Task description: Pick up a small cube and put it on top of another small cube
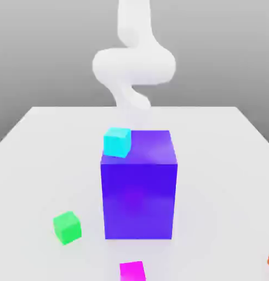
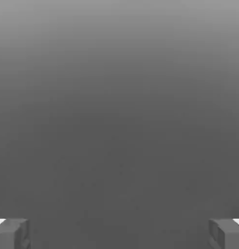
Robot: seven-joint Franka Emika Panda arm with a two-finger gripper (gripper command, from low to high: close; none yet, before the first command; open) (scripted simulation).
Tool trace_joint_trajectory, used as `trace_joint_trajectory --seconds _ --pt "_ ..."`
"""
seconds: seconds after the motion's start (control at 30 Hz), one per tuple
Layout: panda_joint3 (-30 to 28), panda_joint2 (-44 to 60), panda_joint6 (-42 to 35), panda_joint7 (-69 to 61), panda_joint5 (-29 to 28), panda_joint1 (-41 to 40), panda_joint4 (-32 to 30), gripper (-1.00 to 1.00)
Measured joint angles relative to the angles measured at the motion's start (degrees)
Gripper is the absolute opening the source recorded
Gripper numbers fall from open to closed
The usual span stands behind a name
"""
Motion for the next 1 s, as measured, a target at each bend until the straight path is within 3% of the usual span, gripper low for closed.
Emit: trace_joint_trajectory --seconds 0.3,0.5,0.73,1.0 --pt "-4.2 19.6 -7.6 0.7 13.0 4.7 3.3 0.00" --pt "-4.5 32.3 -12.3 4.4 18.5 5.4 5.3 0.00" --pt "-4.2 45.0 -15.8 12.2 20.3 6.4 7.2 0.00" --pt "-4.6 55.3 -17.0 24.1 18.3 8.3 8.9 0.00"
